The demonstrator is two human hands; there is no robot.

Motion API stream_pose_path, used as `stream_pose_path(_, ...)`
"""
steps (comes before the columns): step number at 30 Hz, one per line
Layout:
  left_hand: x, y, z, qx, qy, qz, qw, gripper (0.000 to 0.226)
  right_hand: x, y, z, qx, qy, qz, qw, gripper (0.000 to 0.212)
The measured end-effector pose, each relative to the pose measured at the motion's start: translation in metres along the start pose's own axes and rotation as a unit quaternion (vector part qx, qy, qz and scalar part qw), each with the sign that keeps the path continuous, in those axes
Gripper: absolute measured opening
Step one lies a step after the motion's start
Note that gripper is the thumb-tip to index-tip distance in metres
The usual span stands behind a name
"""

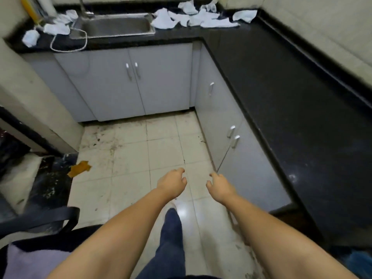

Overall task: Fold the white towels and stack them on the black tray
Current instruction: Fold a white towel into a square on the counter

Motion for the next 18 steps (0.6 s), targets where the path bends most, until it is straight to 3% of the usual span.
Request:
stream_pose_path(8,-0.173,0.141,-0.028,-0.054,-0.022,-0.009,0.998,0.043,-0.159,0.125,0.045,-0.049,-0.023,-0.023,0.998,0.045)
stream_pose_path(18,-0.389,0.207,-0.112,-0.08,-0.074,0.024,0.994,0.045,-0.345,0.248,0.034,-0.051,-0.047,-0.064,0.995,0.039)
Point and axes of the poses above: each hand's wrist, its own x-axis away from the middle knuckle, its own y-axis out of the back of the hand, z = x × y, the point moved 8 cm from there along -x, towards the middle knuckle, and after that the axes turned 15 degrees about x, right-handed, at the moved point
